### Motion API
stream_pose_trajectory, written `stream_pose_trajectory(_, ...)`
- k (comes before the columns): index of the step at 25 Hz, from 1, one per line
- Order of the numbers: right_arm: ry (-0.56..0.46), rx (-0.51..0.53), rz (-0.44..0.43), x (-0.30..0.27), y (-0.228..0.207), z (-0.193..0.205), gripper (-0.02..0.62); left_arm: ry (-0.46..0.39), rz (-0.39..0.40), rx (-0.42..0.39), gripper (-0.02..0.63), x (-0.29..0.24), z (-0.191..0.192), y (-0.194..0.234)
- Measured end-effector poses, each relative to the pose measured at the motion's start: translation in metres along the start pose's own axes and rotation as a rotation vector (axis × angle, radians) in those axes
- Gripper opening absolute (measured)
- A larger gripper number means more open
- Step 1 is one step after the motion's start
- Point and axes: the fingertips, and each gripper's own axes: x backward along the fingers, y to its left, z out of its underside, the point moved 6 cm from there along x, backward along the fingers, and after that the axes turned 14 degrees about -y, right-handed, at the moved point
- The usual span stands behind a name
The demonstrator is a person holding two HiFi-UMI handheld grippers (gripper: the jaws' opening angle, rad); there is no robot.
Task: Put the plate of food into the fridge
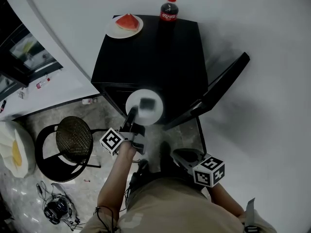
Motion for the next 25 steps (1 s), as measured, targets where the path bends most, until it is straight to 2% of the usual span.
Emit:
stream_pose_trajectory(15, 0.008, -0.009, 0.002, -0.001, -0.009, 0.0, 0.023, -0.047, 0.003, 0.013, 0.025, -0.02, 0.0, 0.011)
stream_pose_trajectory(25, 0.009, -0.013, 0.005, -0.003, -0.011, -0.001, 0.023, -0.065, 0.001, 0.068, 0.025, -0.031, 0.002, 0.014)
